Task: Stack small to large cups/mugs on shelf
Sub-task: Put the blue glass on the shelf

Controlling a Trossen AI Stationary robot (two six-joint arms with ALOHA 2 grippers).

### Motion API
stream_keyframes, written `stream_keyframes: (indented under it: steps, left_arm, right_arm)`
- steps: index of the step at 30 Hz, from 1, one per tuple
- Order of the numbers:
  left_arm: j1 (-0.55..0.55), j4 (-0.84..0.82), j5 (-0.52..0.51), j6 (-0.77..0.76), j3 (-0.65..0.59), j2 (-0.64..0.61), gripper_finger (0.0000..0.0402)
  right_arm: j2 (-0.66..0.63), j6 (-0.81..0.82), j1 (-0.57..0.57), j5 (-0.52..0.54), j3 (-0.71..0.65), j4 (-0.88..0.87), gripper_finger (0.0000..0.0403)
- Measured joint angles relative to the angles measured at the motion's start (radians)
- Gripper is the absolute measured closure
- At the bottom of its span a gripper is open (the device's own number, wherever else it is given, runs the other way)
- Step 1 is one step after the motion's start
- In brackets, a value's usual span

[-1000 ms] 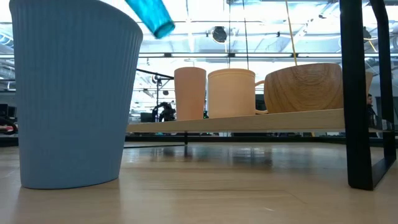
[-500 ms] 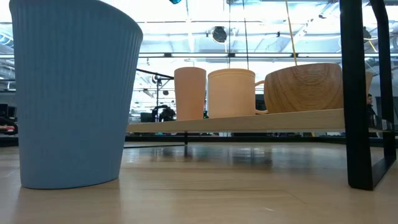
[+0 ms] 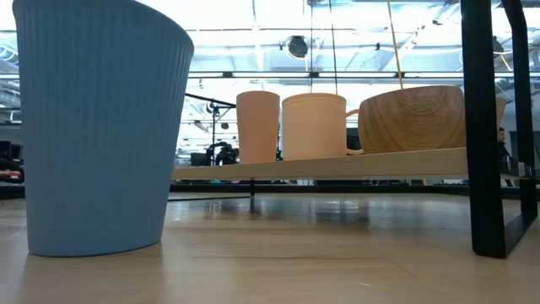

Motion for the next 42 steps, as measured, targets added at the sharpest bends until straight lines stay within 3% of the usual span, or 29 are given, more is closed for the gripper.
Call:
stream_keyframes:
  steps: [11, 19, 32, 42]
  left_arm:
    - [-0.053, 0.024, -0.05, 0.159, 0.0, 0.0, 0.0397]
    - [-0.081, 0.04, -0.05, 0.126, -0.001, 0.0, 0.0397]
    - [-0.137, 0.046, -0.05, -0.271, -0.001, 0.0, 0.0397]
    - [-0.182, 0.065, -0.057, -0.72, -0.001, 0.0, 0.0397]
  right_arm:
    - [0.0, -0.003, 0.0, 0.0, 0.0, 0.0, 0.0403]
    - [0.0, -0.011, 0.0, 0.0, 0.0, 0.008, 0.0403]
    - [0.0, -0.011, 0.0, 0.0, 0.0, 0.008, 0.0403]
    - [0.0, -0.011, 0.0, 0.0, 0.0, 0.008, 0.0403]
